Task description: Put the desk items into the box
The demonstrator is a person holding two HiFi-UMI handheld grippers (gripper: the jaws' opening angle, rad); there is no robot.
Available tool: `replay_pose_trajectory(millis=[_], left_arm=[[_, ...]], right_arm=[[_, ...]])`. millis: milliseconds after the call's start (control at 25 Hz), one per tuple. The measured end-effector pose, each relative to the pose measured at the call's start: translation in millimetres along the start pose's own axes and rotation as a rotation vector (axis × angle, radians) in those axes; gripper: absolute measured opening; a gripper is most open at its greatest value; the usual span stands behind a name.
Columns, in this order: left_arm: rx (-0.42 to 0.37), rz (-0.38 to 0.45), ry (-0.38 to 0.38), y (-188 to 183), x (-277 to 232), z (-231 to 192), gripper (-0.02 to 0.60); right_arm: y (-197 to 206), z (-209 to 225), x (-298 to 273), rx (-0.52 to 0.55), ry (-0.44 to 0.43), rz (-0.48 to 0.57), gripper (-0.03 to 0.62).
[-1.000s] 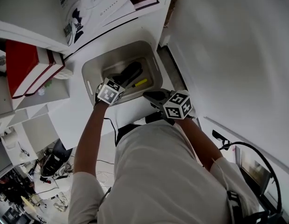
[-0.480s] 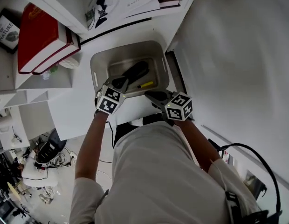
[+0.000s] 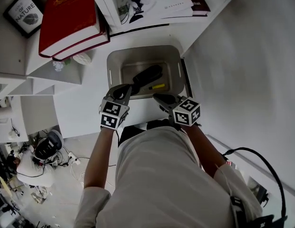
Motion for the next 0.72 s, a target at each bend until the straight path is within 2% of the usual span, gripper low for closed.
replay_pose_trajectory(millis=[320,560,720], left_arm=[[0.087,0.123,-0.081,23.7,67.2,-17.0,0.003],[0.137,0.153,-0.067,45.0,99.3,-20.7,0.002],[0.135,0.175,-0.056,52.3,112.8,-15.1,0.002]], right_arm=[[-5.6,-33.9,-11.6,-0.01,0.101,0.099,0.0],[-0.4,-64.1,-20.4,-0.023,0.15,0.117,0.0],[1.5,-83.0,-20.1,-0.008,0.168,0.132,0.0]])
Point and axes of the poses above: the fingertips, and each gripper's own axes: x backward along the fingers, z to its right, y out of its underside, the point moved 2 cm from there along x, backward along the fingers, and after that the axes turned 10 degrees about y, right-handed, at the moved point
